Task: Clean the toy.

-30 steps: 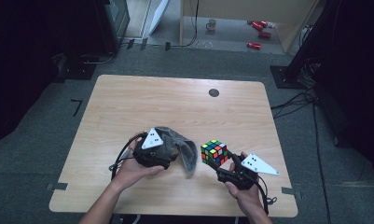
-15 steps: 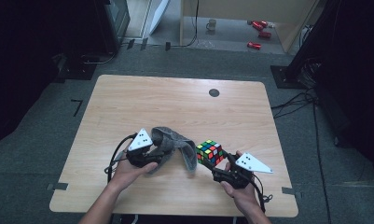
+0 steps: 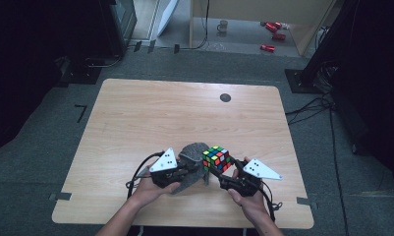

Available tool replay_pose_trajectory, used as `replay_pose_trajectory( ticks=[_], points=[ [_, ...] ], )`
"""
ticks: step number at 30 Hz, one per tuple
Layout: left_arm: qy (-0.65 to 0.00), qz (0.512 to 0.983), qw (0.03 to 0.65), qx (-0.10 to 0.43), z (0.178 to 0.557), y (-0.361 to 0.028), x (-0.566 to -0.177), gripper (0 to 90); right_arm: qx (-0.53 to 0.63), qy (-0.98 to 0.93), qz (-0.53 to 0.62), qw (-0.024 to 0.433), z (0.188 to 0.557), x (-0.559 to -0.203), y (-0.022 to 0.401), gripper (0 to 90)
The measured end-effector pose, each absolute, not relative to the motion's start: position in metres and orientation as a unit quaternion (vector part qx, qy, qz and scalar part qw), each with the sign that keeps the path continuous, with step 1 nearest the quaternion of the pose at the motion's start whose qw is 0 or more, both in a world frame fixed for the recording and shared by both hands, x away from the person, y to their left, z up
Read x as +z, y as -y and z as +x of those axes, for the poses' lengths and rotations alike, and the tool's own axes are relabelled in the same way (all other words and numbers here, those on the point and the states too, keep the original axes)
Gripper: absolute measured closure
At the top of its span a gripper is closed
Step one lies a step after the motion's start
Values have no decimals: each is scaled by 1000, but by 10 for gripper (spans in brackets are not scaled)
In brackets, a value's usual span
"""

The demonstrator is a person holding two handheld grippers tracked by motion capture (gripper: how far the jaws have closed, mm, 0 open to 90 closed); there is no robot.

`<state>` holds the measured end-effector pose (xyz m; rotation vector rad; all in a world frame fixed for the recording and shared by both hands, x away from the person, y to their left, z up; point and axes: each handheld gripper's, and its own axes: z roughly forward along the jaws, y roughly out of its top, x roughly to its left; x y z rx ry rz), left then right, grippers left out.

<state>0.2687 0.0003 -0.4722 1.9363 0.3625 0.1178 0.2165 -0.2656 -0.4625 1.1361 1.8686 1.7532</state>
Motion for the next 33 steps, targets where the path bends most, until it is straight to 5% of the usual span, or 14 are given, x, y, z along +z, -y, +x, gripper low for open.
replay_pose_trajectory(
  ticks=[16, 33],
  points=[
    [-174, 820, 544, 47, 271, -13, -473, 496, 552, -689, 433, 182, 227, -491, 254, 342],
    [-119, 842, 524, 43, 251, 8, -474, 449, 608, -651, 415, 185, 217, -461, 251, 343]
  ],
)
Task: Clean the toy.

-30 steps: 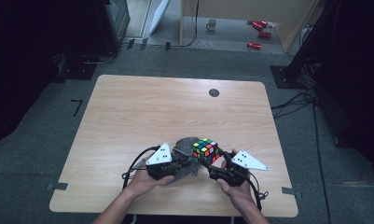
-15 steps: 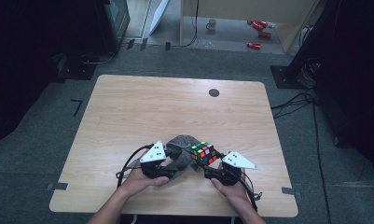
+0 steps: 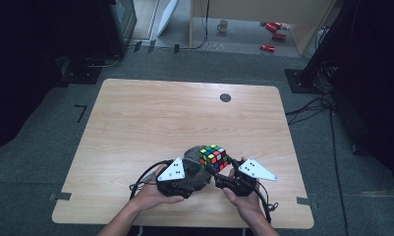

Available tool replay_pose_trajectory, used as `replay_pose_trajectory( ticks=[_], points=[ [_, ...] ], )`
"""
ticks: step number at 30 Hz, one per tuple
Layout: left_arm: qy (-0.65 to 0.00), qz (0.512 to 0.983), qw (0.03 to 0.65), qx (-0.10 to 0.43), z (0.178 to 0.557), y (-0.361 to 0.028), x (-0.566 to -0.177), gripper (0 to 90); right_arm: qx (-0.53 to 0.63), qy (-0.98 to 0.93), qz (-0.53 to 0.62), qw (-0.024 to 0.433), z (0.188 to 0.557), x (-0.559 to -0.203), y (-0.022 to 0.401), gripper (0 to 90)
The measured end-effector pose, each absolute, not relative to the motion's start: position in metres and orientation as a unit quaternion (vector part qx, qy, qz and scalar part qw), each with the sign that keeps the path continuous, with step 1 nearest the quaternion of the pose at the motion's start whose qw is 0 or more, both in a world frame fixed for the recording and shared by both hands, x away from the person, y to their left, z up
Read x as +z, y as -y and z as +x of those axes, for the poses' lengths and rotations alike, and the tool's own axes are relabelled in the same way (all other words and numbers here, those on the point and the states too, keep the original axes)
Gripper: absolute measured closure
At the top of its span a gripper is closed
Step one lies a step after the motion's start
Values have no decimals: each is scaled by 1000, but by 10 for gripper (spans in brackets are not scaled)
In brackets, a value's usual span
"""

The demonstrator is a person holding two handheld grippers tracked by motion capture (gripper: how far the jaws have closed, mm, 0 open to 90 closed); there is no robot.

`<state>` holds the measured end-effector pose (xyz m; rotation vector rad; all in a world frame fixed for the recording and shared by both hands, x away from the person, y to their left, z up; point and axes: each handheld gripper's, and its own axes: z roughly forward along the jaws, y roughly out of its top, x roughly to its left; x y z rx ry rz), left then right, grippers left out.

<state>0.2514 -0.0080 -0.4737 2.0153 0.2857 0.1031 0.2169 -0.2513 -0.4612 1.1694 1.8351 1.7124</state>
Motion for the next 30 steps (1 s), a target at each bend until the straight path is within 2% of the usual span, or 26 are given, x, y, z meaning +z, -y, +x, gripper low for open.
replay_pose_trajectory(
  ticks=[11, 17, 21, 30],
  points=[
    [-127, 823, 551, 56, 248, -8, -463, 439, 570, -672, 434, 187, 230, -479, 249, 343],
    [-168, 803, 566, 74, 255, -21, -459, 364, 587, -675, 413, 172, 230, -476, 248, 342],
    [-167, 789, 589, 59, 261, -33, -453, 314, 605, -684, 375, 160, 224, -471, 246, 342],
    [-149, 774, 615, 12, 273, -56, -448, 288, 626, -702, 315, 127, 218, -469, 249, 343]
  ],
)
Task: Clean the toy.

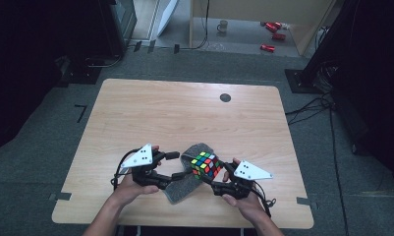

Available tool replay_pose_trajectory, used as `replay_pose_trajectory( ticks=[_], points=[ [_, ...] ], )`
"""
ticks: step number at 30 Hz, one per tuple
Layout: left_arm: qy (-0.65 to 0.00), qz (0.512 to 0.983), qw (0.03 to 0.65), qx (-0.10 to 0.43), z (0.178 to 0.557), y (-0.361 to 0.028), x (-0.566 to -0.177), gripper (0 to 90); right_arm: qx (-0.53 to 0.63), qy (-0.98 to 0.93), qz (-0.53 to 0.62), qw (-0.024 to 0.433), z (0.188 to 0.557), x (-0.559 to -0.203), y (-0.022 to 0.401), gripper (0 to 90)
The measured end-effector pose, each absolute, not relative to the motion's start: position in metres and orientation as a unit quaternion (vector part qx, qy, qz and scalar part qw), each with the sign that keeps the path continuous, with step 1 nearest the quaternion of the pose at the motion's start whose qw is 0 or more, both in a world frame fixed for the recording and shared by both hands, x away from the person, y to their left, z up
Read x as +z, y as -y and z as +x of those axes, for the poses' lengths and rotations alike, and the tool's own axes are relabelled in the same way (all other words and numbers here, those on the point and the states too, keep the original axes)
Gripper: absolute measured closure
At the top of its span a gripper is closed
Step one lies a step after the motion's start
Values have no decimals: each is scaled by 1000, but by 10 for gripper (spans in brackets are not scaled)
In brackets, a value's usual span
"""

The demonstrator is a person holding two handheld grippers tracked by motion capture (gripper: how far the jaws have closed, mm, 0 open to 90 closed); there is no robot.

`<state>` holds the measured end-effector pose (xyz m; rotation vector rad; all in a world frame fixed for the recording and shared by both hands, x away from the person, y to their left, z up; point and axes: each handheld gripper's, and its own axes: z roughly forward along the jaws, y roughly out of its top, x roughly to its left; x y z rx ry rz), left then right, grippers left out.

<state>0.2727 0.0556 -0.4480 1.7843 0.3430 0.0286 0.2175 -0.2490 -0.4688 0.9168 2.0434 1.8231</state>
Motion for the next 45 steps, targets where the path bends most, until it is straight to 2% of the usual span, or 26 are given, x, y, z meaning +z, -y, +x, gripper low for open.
replay_pose_trajectory(
  ticks=[18, 29, 31, 37, 39, 45],
  points=[
    [-81, 790, 607, -36, 274, -41, -455, 262, 626, -738, 234, 90, 209, -470, 241, 343],
    [-25, 807, 586, -64, 270, -27, -456, 209, 623, -755, 195, 60, 204, -470, 242, 343],
    [-20, 810, 583, -63, 269, -25, -456, 246, 623, -755, 195, 63, 204, -470, 243, 343],
    [-13, 814, 579, -49, 268, -25, -456, 259, 621, -756, 195, 68, 203, -470, 244, 343],
    [-15, 809, 586, -42, 269, -29, -454, 330, 622, -753, 202, 71, 204, -469, 246, 343],
    [-21, 805, 590, -58, 271, -29, -454, 337, 623, -752, 205, 72, 206, -470, 248, 343]
  ],
)
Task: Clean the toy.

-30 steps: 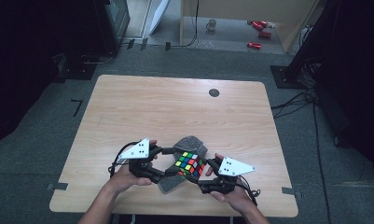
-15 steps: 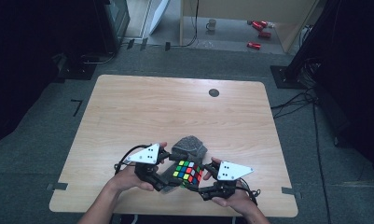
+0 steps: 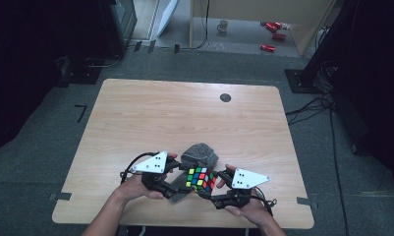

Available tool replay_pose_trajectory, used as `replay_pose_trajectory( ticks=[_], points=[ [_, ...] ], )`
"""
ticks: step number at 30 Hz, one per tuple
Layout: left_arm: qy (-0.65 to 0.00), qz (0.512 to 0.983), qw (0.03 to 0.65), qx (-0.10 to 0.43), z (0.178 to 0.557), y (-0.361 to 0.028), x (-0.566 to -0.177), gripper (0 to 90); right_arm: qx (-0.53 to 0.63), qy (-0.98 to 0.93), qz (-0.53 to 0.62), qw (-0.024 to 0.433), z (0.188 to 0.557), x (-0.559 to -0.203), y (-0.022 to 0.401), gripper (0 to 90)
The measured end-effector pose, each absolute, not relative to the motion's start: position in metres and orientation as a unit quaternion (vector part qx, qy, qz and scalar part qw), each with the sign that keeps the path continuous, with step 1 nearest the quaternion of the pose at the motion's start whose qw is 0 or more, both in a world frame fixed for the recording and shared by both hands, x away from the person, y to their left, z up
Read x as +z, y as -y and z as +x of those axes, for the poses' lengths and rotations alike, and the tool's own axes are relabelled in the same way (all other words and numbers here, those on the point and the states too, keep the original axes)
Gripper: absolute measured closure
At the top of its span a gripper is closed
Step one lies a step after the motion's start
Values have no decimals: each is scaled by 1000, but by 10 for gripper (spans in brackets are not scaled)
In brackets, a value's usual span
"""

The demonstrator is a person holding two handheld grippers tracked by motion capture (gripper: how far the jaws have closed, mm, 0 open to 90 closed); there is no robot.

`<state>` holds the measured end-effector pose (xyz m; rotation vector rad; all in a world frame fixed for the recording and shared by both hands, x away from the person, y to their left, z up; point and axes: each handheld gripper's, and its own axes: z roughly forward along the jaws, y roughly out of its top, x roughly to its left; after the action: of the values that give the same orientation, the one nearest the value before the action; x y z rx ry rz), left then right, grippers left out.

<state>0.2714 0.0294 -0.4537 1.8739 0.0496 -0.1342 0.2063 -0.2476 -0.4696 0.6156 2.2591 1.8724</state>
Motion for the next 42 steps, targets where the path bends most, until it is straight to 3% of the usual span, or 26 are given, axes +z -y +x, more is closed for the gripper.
replay_pose_trajectory(
  ticks=[5, 32, 42],
  points=[
    [-24, 804, 587, -91, 274, -28, -455, 321, 623, -753, 199, 67, 205, -470, 247, 343],
    [-14, 801, 592, -88, 274, -32, -453, 339, 616, -762, 190, 63, 204, -469, 246, 331],
    [-13, 791, 600, -118, 275, -32, -453, 334, 611, -772, 163, 67, 202, -464, 249, 342]
  ],
)
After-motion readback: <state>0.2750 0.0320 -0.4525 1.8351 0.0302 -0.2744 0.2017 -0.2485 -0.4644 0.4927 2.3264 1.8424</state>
